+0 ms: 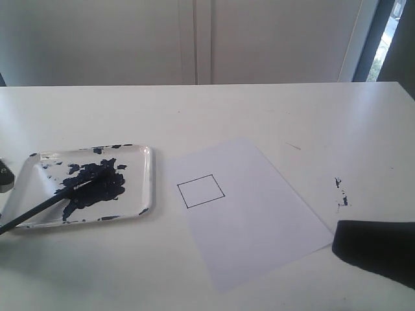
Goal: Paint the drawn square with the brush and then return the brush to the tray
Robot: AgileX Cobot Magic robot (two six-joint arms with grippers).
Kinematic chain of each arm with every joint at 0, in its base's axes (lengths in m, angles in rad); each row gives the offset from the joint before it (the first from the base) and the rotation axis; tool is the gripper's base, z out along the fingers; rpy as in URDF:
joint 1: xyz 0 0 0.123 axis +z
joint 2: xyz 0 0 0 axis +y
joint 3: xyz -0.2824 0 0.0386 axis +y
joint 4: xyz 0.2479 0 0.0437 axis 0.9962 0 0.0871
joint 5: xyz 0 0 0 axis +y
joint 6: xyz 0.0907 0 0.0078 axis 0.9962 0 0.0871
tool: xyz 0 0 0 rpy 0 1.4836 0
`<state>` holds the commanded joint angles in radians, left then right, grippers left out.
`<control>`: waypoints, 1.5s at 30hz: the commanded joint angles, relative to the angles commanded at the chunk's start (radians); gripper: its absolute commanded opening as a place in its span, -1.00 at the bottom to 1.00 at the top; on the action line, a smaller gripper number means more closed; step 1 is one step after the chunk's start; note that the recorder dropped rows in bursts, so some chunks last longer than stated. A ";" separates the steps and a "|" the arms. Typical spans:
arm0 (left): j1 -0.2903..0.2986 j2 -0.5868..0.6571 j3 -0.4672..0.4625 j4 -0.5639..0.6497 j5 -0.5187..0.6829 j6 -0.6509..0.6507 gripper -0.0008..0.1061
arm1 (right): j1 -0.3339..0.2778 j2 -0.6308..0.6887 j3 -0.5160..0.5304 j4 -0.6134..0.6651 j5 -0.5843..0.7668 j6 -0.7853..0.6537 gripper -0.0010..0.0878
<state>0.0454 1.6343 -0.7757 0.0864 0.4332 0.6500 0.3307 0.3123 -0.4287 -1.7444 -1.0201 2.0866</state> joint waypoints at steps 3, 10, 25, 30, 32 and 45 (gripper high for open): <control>0.000 0.000 0.000 0.000 0.003 0.000 -0.41 | 0.000 0.000 0.000 0.000 0.000 0.000 0.37; 0.000 0.000 0.000 0.000 0.006 0.000 -0.44 | 0.000 0.000 0.000 0.000 0.000 0.000 0.37; 0.000 -0.024 0.000 0.000 0.031 0.000 -0.96 | 0.000 0.000 0.000 0.000 -0.003 0.000 0.37; 0.000 -0.051 -0.004 0.004 0.049 0.002 -0.99 | 0.000 0.000 0.000 0.000 -0.003 0.000 0.37; 0.000 -0.063 -0.004 0.004 0.052 0.002 -0.99 | 0.000 0.000 0.000 0.000 -0.003 0.000 0.37; 0.000 -0.173 -0.004 0.005 0.132 0.004 -0.99 | 0.000 0.000 0.000 0.000 -0.005 0.000 0.37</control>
<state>0.0454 1.4609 -0.7799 0.0911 0.5656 0.6541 0.3307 0.3123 -0.4287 -1.7444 -1.0248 2.0866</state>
